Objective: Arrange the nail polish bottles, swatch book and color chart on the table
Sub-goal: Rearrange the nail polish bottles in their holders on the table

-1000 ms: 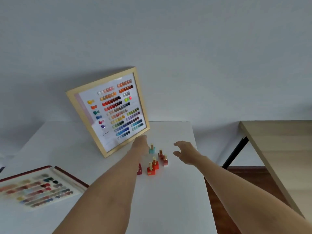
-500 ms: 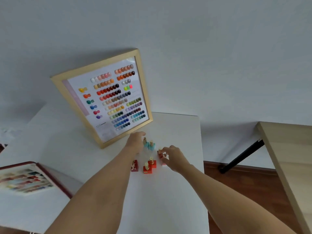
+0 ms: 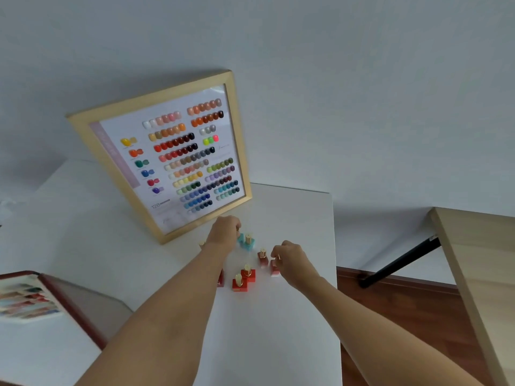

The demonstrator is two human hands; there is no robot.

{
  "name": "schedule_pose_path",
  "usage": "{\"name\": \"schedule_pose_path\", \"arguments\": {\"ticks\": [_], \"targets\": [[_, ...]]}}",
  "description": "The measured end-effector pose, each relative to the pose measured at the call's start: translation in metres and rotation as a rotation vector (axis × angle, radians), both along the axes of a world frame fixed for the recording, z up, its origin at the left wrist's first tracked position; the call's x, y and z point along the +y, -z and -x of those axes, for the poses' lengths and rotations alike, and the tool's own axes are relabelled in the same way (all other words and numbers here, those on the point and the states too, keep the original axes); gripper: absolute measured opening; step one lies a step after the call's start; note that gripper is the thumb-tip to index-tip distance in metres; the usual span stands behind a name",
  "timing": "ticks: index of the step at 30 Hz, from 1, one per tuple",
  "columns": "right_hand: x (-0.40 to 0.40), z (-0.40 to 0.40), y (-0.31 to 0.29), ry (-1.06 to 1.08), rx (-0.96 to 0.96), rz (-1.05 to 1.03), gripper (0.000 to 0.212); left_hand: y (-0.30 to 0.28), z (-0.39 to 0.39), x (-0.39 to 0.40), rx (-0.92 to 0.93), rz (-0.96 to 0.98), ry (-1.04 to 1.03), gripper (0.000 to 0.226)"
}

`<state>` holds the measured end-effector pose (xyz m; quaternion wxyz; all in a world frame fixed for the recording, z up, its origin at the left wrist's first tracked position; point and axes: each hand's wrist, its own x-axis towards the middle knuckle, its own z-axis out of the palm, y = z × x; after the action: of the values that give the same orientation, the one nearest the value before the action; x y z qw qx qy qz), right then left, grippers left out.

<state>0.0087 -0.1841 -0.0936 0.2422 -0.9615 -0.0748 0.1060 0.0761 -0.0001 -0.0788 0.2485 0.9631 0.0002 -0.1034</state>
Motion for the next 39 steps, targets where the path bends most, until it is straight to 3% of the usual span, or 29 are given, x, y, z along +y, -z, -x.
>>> {"name": "schedule_pose_path", "arguments": {"ticks": [8, 15, 21, 29, 39], "targets": [[-0.003, -0.01, 0.004, 0.039, -0.047, -0.04, 0.02, 0.004, -0.005, -0.004, -0.012, 0.078, -0.059, 0.006], [0.003, -0.016, 0.006, 0.077, -0.067, -0.128, 0.021, 0.0, -0.006, 0.001, 0.046, 0.114, -0.017, 0.026], [0.011, -0.005, 0.011, 0.09, -0.014, -0.191, 0.034, 0.004, 0.003, 0.002, 0.13, 0.082, 0.128, 0.059], [0.03, -0.007, 0.019, 0.222, -0.013, -0.226, 0.02, 0.008, 0.006, -0.013, -0.06, 0.002, 0.103, 0.029], [0.021, -0.007, 0.02, 0.104, -0.055, -0.094, 0.017, 0.011, 0.008, -0.013, -0.071, -0.047, 0.173, 0.022]]}}
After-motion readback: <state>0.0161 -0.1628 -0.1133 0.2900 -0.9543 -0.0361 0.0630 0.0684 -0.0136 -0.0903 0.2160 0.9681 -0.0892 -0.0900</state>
